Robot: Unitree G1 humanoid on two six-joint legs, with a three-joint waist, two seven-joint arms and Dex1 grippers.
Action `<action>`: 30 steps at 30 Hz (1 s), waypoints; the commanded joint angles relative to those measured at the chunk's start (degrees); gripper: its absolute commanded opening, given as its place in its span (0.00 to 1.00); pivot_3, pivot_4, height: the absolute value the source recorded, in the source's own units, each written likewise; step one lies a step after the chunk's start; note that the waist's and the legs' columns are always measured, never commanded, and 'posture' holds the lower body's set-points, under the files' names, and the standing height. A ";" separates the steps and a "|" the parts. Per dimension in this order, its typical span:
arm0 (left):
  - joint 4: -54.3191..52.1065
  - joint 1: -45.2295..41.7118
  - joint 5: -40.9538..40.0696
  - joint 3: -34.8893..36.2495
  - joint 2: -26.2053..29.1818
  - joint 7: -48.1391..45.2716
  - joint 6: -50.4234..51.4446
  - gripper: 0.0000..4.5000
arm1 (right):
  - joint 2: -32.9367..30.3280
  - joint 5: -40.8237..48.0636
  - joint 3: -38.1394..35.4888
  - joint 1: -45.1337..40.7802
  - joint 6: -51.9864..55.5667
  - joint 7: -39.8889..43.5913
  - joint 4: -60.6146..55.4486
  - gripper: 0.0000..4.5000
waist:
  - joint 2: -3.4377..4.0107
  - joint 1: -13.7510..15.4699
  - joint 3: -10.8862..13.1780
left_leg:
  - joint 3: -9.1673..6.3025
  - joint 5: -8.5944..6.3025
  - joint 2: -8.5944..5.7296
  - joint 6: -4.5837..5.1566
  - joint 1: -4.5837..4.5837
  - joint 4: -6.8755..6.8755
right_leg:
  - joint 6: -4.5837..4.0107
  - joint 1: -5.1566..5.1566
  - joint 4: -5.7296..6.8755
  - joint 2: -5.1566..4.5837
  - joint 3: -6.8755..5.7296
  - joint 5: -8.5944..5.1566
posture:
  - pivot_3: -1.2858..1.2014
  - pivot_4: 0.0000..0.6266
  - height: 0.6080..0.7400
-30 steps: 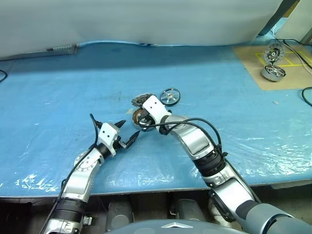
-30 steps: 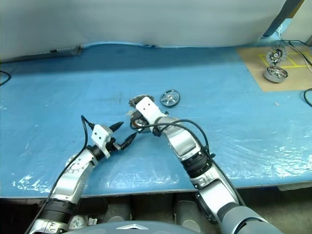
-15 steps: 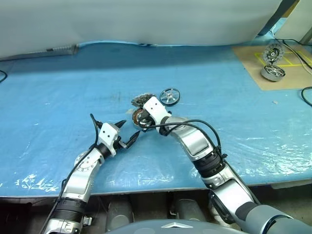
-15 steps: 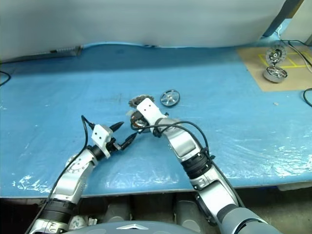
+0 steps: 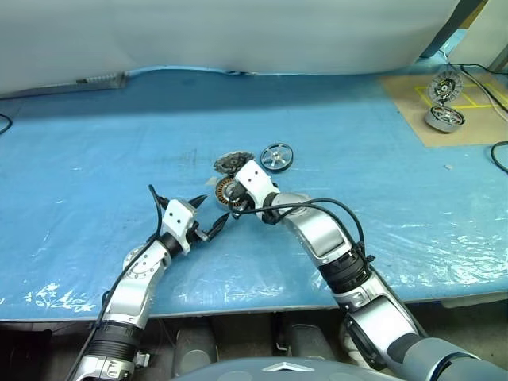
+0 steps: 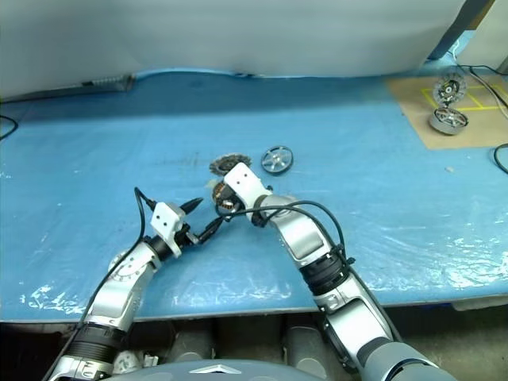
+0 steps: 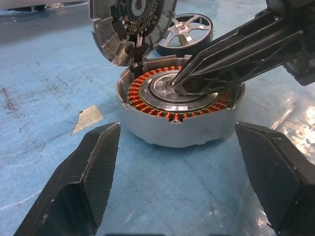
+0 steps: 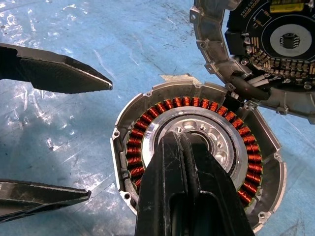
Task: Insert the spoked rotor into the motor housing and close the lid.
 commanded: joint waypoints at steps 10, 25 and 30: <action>-1.84 -0.07 -0.26 0.19 0.51 -0.41 -0.32 0.88 | 0.98 -0.62 -2.54 -0.55 3.54 -3.96 1.43 0.01 | 0.00 0.21 0.00 | 0.00 0.00 0.00 0.00 0.05 0.08 | -0.03 0.08 0.02 -0.02 0.00 0.02 | 0.52 0.24 1.00; -1.00 -0.87 -0.17 -0.18 0.25 -0.88 -0.50 0.88 | 2.32 1.62 -5.51 -1.12 0.72 -3.75 -1.88 0.01 | 0.00 0.07 0.00 | 0.00 0.00 0.01 0.00 0.02 0.04 | -0.03 0.06 -0.01 -0.01 -0.01 0.02 | 0.52 0.24 1.00; -0.96 -0.87 -0.11 -0.14 0.25 -0.77 -0.45 0.88 | 3.05 1.40 -5.38 -1.15 -2.60 -4.27 2.00 0.01 | 0.00 0.04 0.00 | 0.00 0.00 0.01 0.00 0.01 0.04 | -0.03 0.06 -0.02 -0.01 -0.01 0.02 | 0.52 0.24 1.00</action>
